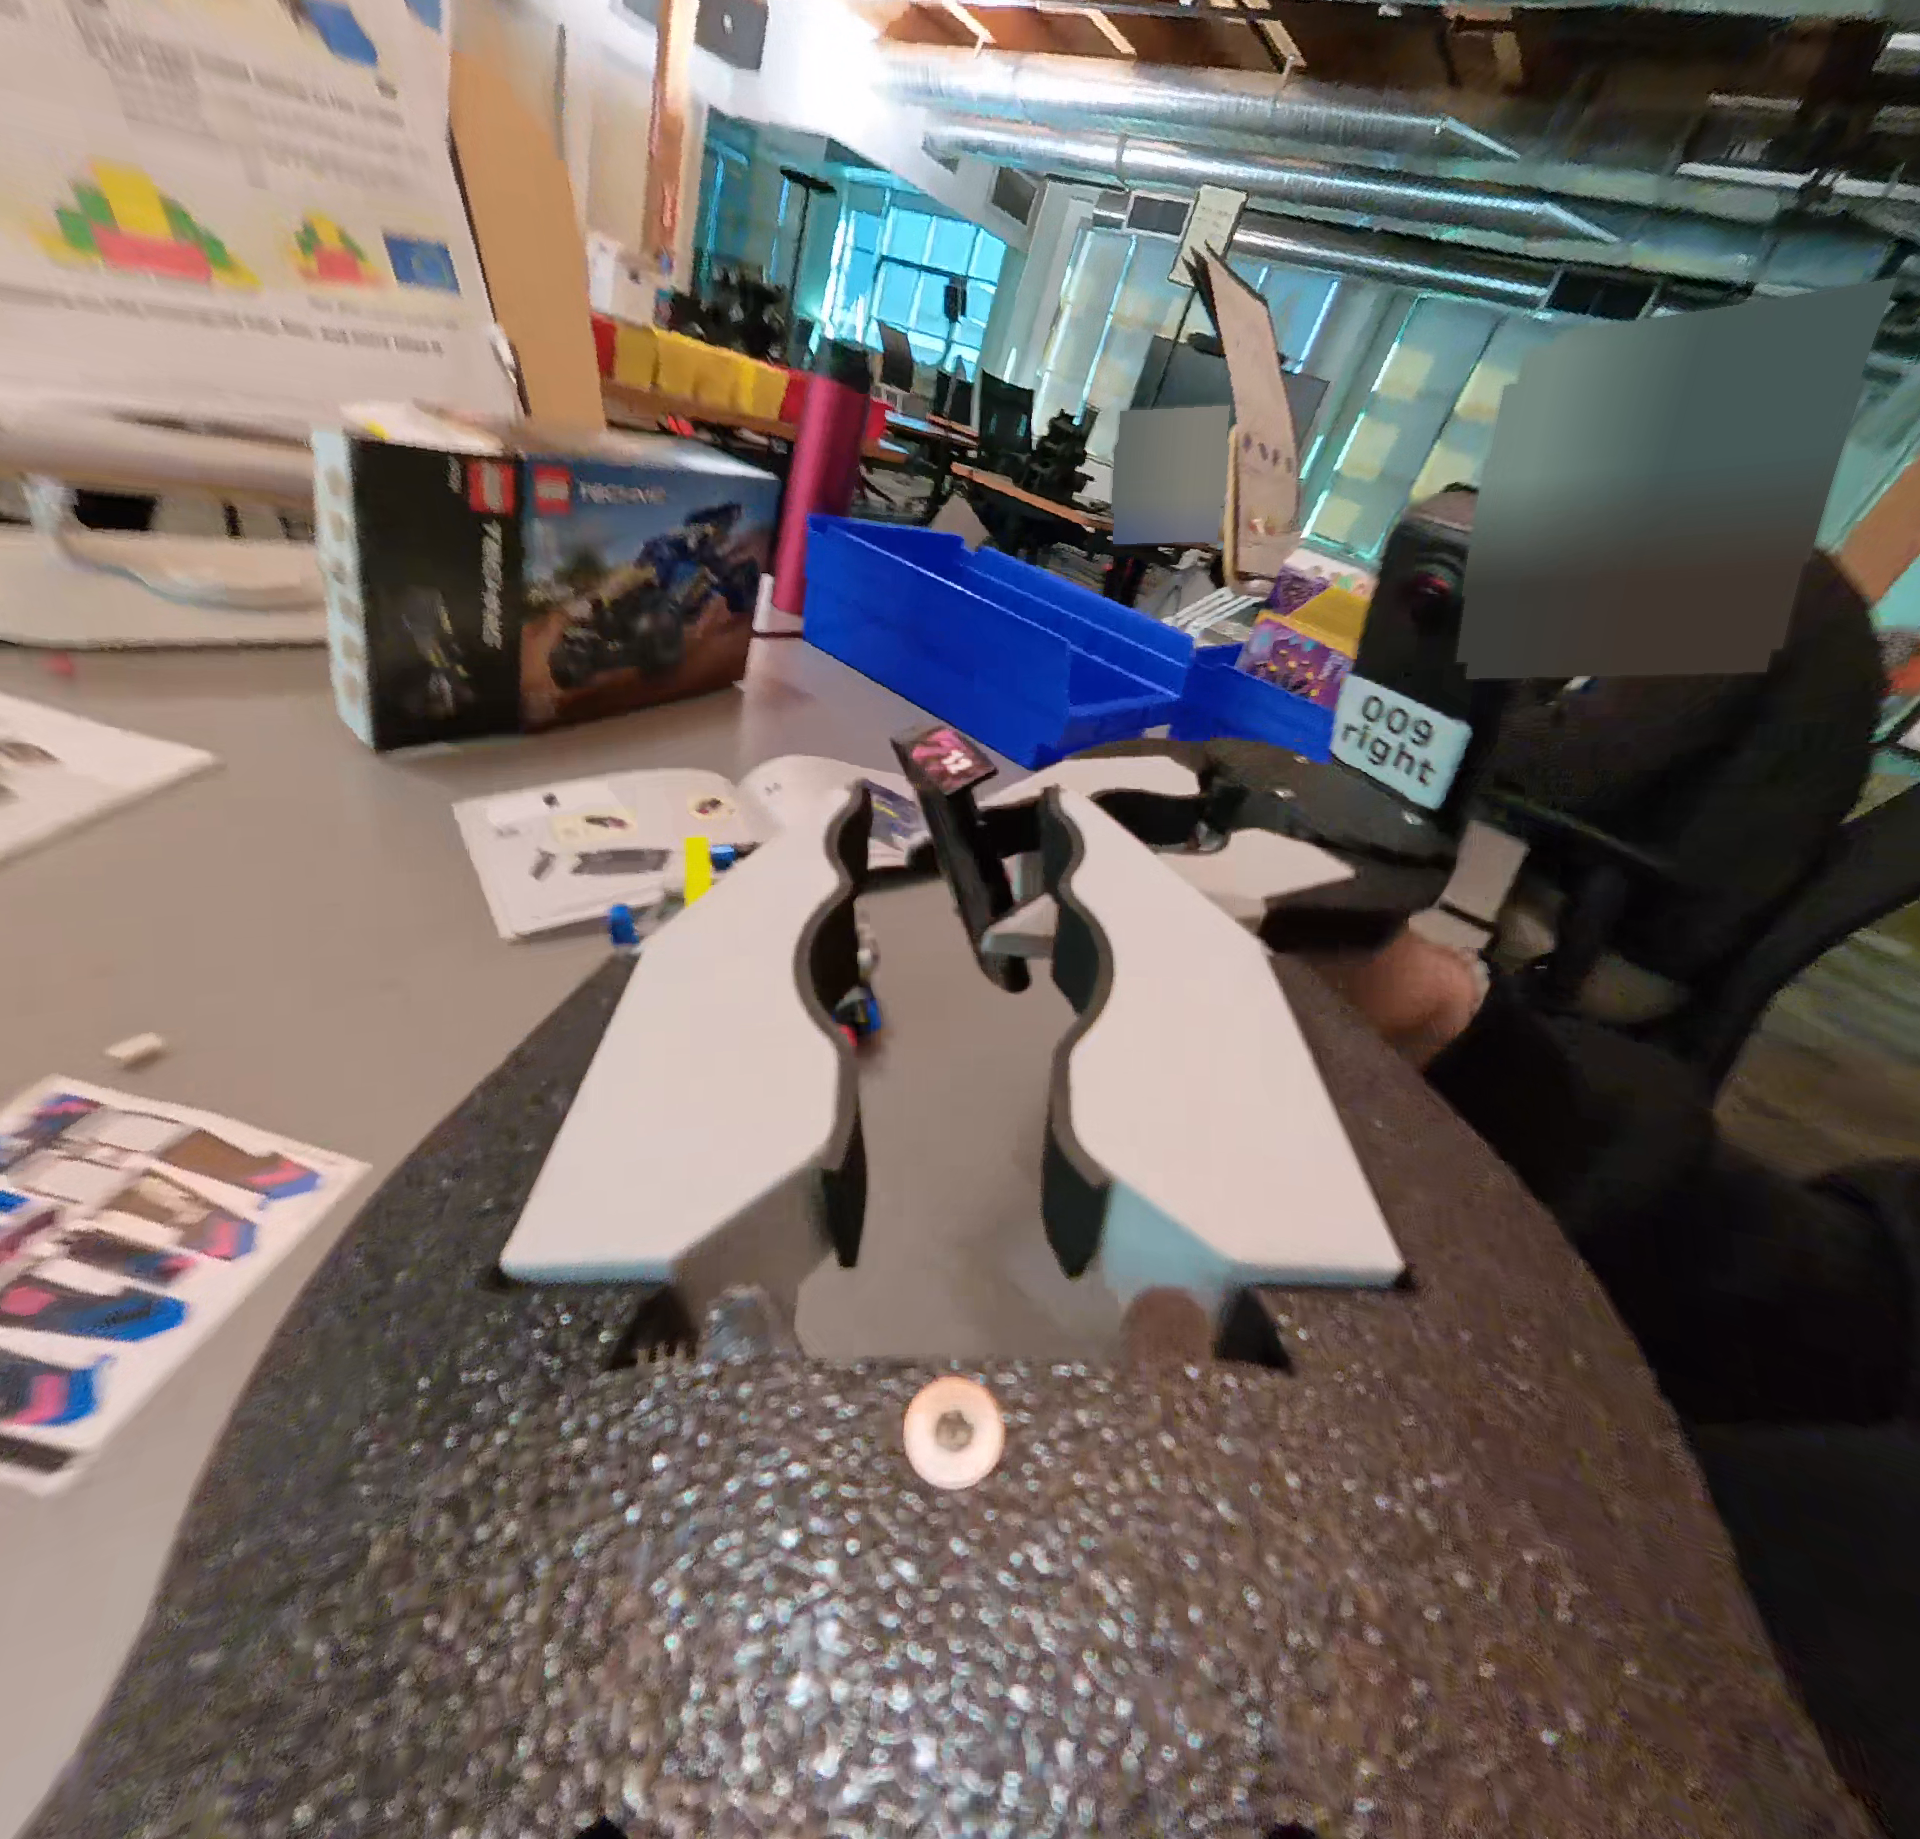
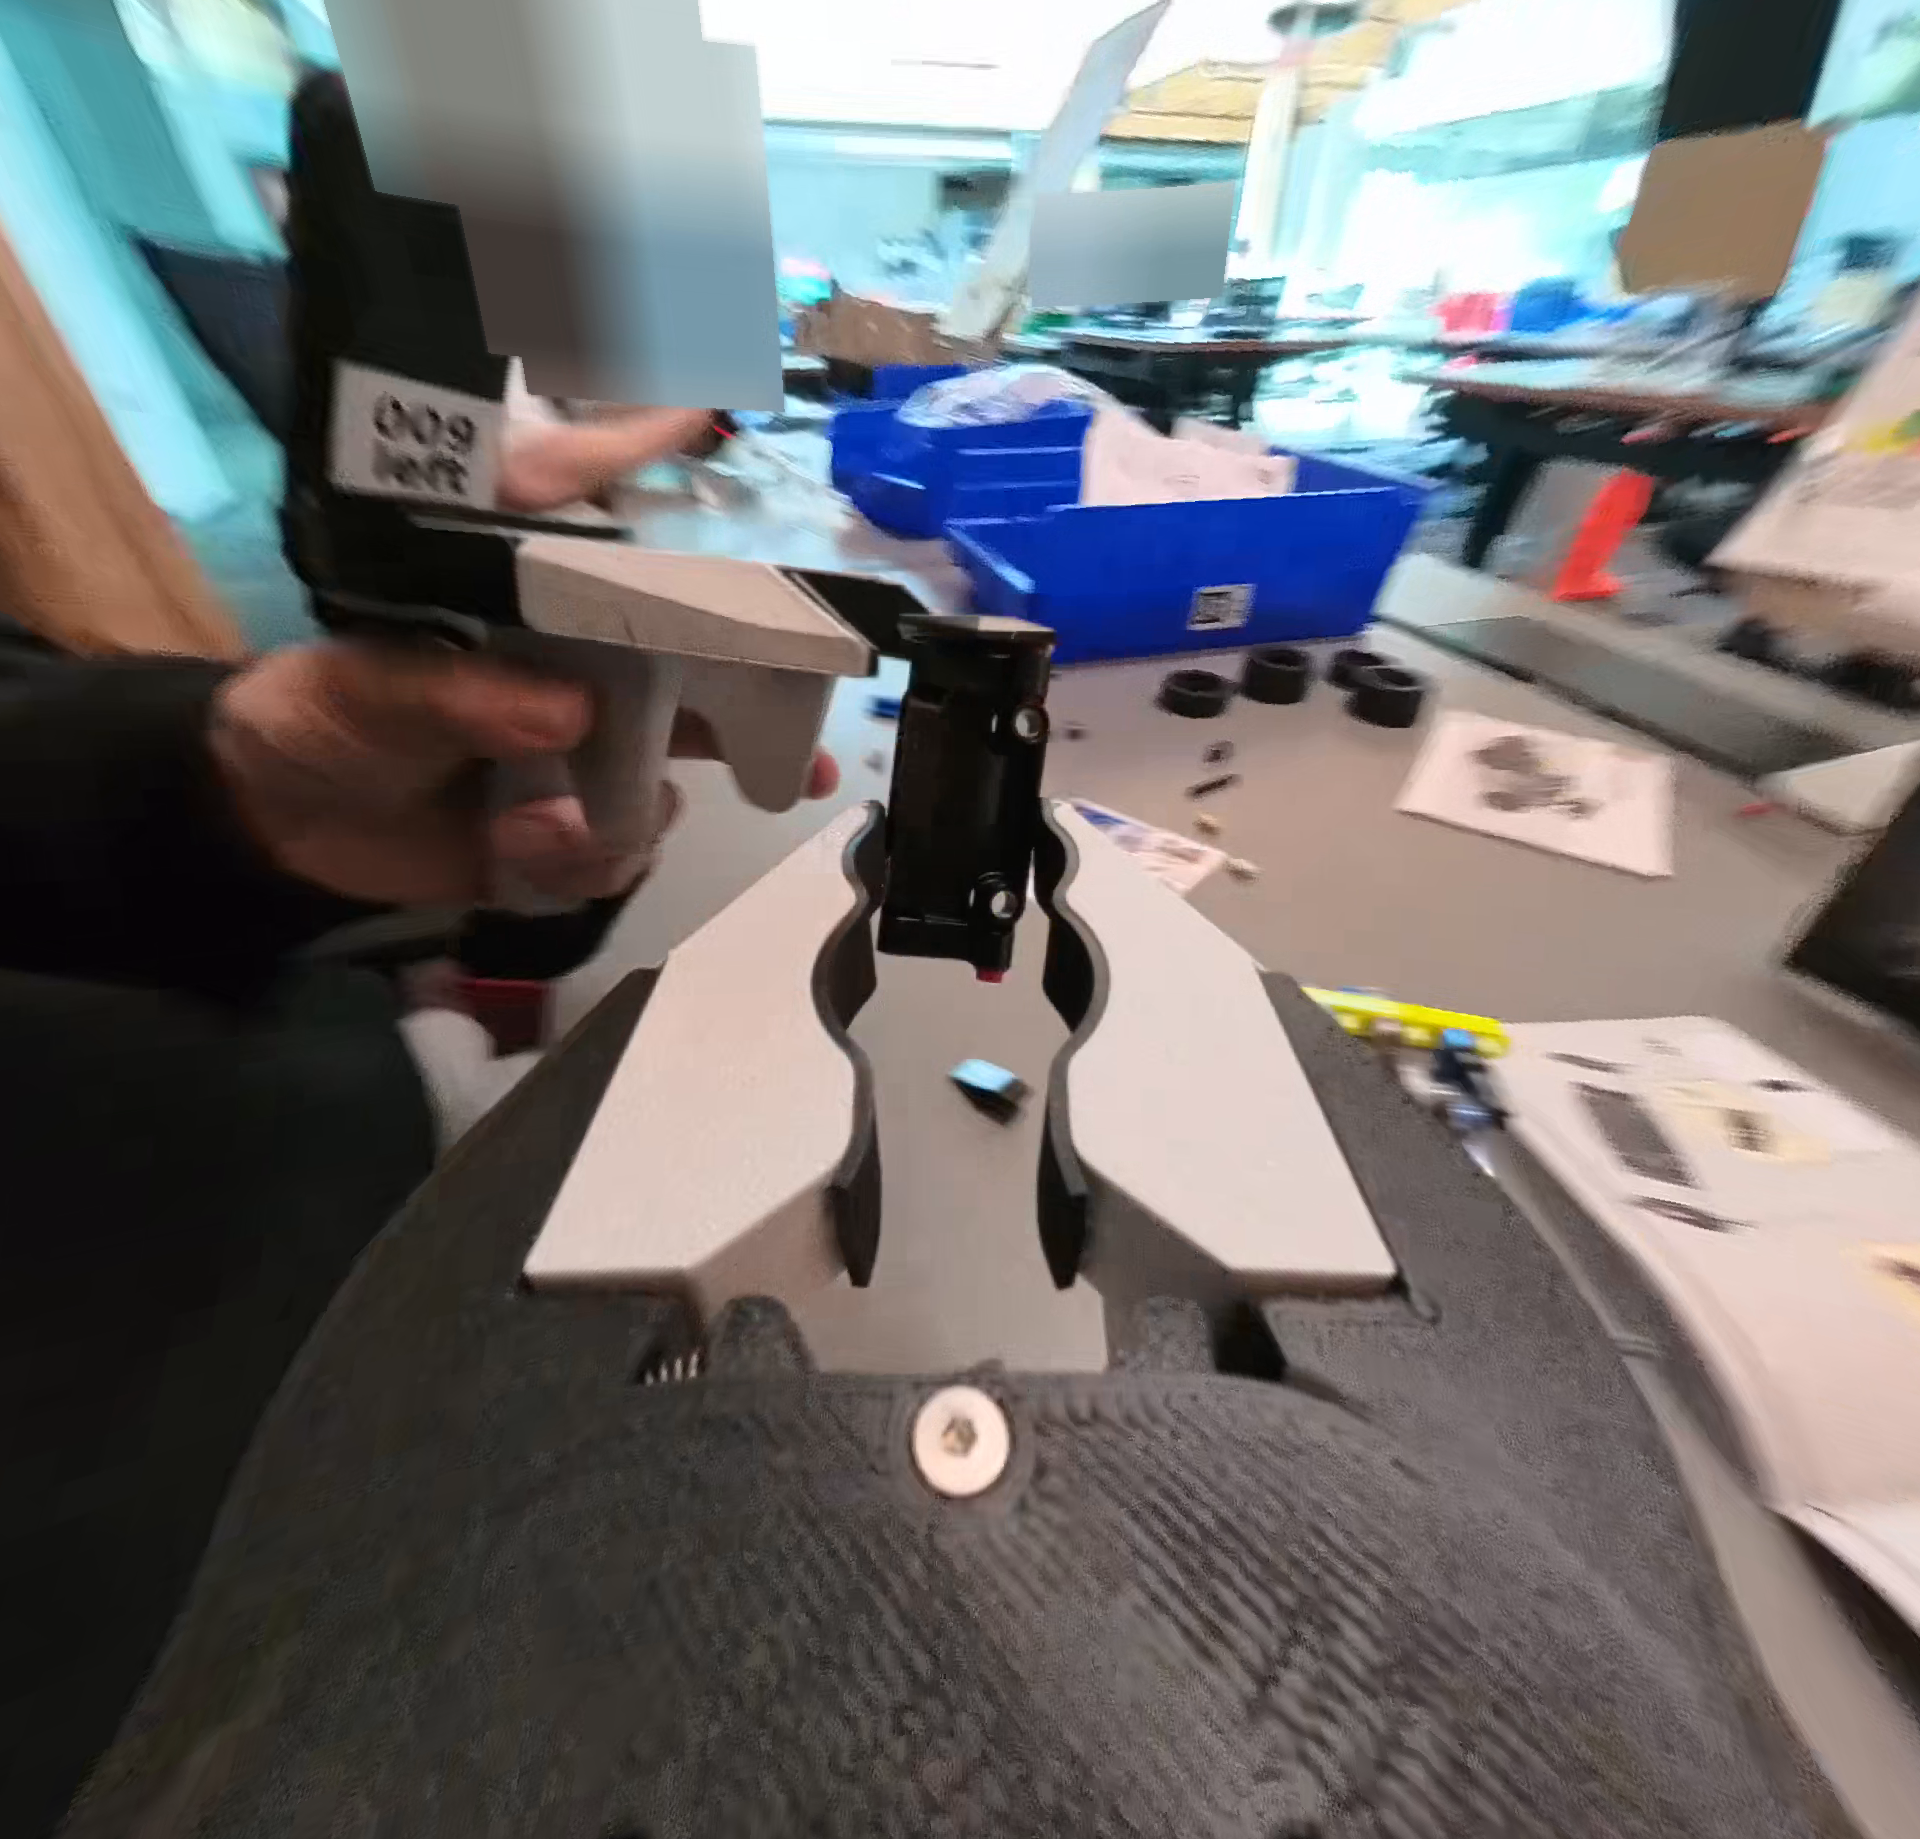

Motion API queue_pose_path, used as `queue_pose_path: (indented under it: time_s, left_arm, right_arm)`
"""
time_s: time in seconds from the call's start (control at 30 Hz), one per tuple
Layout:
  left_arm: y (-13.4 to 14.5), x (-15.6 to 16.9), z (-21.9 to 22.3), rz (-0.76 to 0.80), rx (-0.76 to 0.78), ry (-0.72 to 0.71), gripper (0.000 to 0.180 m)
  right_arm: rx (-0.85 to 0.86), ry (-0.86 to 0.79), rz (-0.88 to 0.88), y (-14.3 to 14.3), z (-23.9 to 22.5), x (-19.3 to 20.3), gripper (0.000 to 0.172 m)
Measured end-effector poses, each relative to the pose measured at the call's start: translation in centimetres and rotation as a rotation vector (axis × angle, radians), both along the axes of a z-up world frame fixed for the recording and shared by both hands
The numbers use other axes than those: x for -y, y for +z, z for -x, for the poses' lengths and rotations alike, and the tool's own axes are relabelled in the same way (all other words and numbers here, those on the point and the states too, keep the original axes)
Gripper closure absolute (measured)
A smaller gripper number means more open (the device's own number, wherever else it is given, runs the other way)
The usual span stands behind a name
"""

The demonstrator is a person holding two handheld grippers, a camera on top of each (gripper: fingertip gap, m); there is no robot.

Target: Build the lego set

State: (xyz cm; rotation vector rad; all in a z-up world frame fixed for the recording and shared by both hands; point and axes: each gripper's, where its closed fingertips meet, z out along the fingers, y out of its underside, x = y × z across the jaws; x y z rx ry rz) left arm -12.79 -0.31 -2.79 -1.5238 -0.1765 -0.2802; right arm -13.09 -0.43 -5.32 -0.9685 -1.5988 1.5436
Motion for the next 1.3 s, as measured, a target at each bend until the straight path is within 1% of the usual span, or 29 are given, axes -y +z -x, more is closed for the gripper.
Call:
queue_pose_path:
  time_s: [0.03, 0.1, 0.17, 0.23, 0.37, 0.43, 0.53, 0.6, 0.73, 0.87, 0.97, 1.07, 1.13, 1.23, 1.3]
  left_arm:
    - [0.3, 0.6, 0.2, -0.006, -0.048, 0.016, 0.148]
    - [0.6, 1.8, 0.6, 0.002, -0.160, 0.050, 0.147]
    - [0.5, 3.0, 1.3, 0.027, -0.282, 0.102, 0.147]
    - [0.4, 4.0, 1.9, 0.055, -0.361, 0.147, 0.147]
    - [-0.2, 5.3, 2.9, 0.079, -0.394, 0.205, 0.150]
    - [-1.1, 5.6, 3.6, 0.117, -0.407, 0.229, 0.150]
    - [-2.9, 5.6, 4.5, 0.180, -0.409, 0.237, 0.151]
    - [-4.4, 5.3, 5.0, 0.234, -0.387, 0.217, 0.152]
    - [-7.9, 5.0, 5.9, 0.383, -0.350, 0.175, 0.151]
    - [-10.1, 5.4, 7.2, 0.470, -0.387, 0.187, 0.149]
    - [-10.8, 5.5, 8.0, 0.496, -0.370, 0.200, 0.148]
    - [-10.8, 5.1, 8.6, 0.497, -0.342, 0.205, 0.148]
    - [-11.0, 4.9, 8.7, 0.505, -0.326, 0.189, 0.149]
    - [-11.7, 4.6, 8.6, 0.540, -0.299, 0.152, 0.149]
    - [-11.9, 4.4, 8.5, 0.554, -0.299, 0.127, 0.150]
  right_arm:
    - [0.022, 0.059, 0.073, 0.3, -0.2, 0.3, 0.146]
    - [0.031, 0.090, 0.142, 0.8, -0.1, 0.0, 0.146]
    - [0.038, 0.164, 0.136, 1.1, -0.4, 0.6, 0.146]
    - [0.046, 0.229, 0.102, 1.1, -0.7, 1.2, 0.146]
    - [0.036, 0.443, 0.000, 0.7, -3.1, 2.7, 0.147]
    - [0.047, 0.488, -0.026, 0.4, -4.2, 2.1, 0.147]
    - [0.067, 0.494, -0.043, -0.1, -5.5, 0.0, 0.146]
    - [0.103, 0.431, -0.070, -1.0, -5.8, -2.3, 0.146]
    - [0.223, 0.252, -0.144, -3.4, -6.7, -8.0, 0.147]
    - [0.268, 0.194, -0.103, -4.5, -8.2, -10.9, 0.147]
    - [0.301, 0.183, -0.080, -5.5, -8.5, -12.0, 0.147]
    - [0.302, 0.196, -0.078, -5.9, -8.2, -12.1, 0.147]
    - [0.259, 0.228, -0.078, -5.3, -8.0, -11.8, 0.147]
    - [0.185, 0.263, -0.024, -3.7, -7.7, -11.5, 0.147]
    - [0.113, 0.339, 0.029, -2.6, -8.1, -10.5, 0.147]
